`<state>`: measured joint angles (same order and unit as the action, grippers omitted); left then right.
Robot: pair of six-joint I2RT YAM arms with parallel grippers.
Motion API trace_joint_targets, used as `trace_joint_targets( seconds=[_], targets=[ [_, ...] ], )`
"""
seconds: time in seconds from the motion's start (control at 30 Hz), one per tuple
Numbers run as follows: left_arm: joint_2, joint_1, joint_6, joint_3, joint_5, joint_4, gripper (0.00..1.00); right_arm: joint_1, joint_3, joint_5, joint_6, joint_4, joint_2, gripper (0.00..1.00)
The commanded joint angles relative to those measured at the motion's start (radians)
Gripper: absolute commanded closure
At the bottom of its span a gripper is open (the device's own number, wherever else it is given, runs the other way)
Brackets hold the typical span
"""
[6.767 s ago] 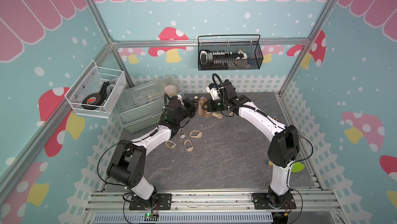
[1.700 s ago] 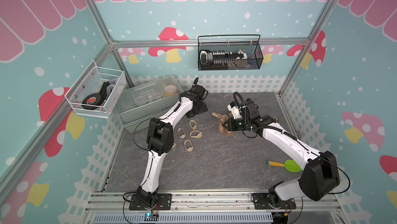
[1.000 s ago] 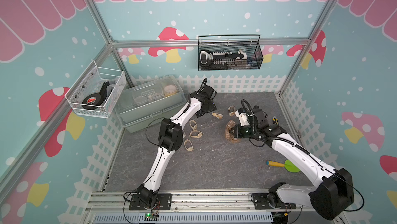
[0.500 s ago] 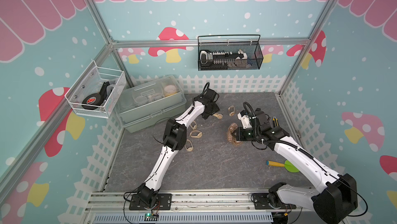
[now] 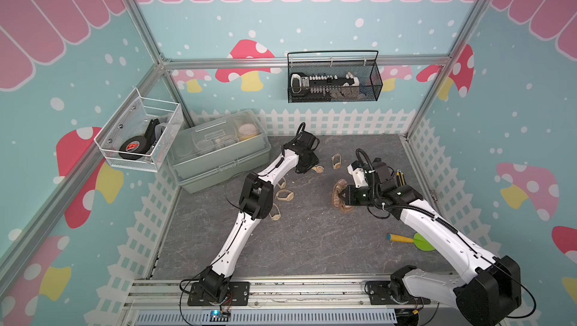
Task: Wipe the watch dial
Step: Move the watch to the center of the board.
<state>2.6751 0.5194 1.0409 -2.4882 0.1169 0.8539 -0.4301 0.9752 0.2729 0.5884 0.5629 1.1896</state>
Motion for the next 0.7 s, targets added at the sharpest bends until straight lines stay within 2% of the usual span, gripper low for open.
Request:
trace_joint_targets(
  seconds=[0.0,0.23,0.43,0.57,0.67],
  targets=[
    [0.039,0.020,0.011,-0.021,0.018,-0.001,0.63,0.010,-0.010,-0.011,-0.001,0.019,-0.022,1.00],
    [0.028,0.019,-0.002,0.003,0.021,-0.001,0.80,0.022,-0.005,-0.005,-0.007,0.021,-0.019,1.00],
    [-0.007,0.016,-0.014,0.058,0.022,-0.001,0.85,0.028,-0.002,0.002,-0.013,0.020,-0.010,1.00],
    [-0.073,0.013,-0.051,0.153,0.020,-0.002,0.88,0.030,0.000,0.006,-0.013,0.009,-0.003,1.00],
    [-0.156,0.003,-0.082,0.286,0.016,-0.019,0.88,0.030,-0.006,0.012,-0.007,-0.005,0.002,1.00]
  ],
)
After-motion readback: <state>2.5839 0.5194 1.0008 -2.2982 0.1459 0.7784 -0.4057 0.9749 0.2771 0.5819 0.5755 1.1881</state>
